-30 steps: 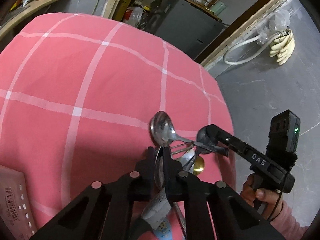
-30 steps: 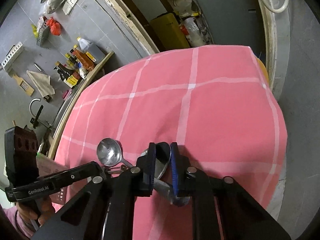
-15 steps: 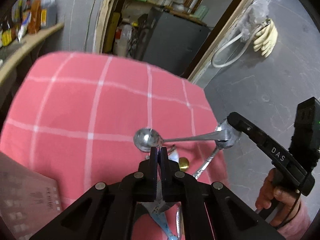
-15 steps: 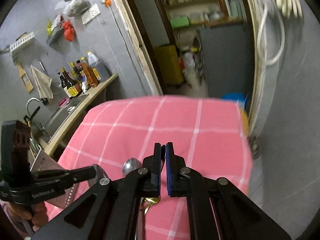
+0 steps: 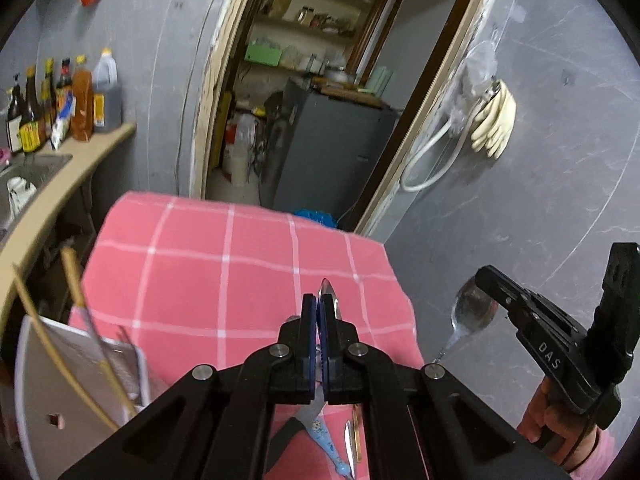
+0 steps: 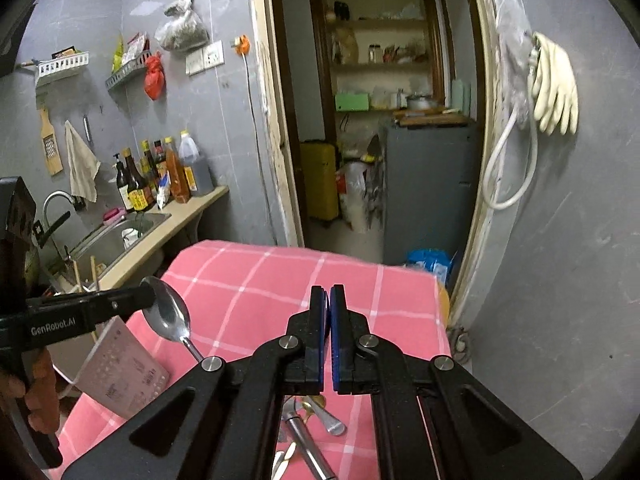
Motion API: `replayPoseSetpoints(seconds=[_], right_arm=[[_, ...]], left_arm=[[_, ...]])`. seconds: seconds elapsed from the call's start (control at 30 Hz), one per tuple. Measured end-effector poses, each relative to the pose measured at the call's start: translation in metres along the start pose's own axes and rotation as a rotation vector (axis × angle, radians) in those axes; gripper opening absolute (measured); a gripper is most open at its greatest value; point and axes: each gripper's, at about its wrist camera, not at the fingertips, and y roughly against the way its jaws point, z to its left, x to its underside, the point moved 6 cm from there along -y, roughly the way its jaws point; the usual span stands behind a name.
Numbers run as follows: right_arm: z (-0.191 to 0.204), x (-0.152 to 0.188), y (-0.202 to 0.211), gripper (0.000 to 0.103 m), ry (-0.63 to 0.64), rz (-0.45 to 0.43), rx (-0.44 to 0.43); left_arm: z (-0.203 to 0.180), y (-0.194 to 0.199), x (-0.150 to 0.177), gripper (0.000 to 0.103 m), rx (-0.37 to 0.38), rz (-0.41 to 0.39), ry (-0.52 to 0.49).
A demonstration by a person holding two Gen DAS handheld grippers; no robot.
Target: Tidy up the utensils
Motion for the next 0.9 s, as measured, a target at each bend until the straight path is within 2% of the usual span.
replayPoseSetpoints(seconds=[0.27, 0.5, 0.7, 0.9], right_arm=[[0.042, -0.039, 0.047, 0.003, 0.030, -0.123, -0.015], [0.110, -0.070, 0.063, 0.003, 0.083, -0.217, -0.103], [0.168, -0.077, 0.057, 0.003, 0.130, -0.251, -0.177], [0.215, -0.063, 0.045, 0.003, 0.192, -0.255, -0.207]], left_arm=[[0.012, 0.066, -0.035, 0.002, -0.045, -0.118, -0.079], [0.049, 0.127, -0.064, 0.002, -0.140, -0.210, -0.118], [0.083, 0.161, -0.069, 0.002, -0.229, -0.236, -0.135], [0.109, 0.173, -0.059, 0.002, -0.286, -0.223, -0.131]])
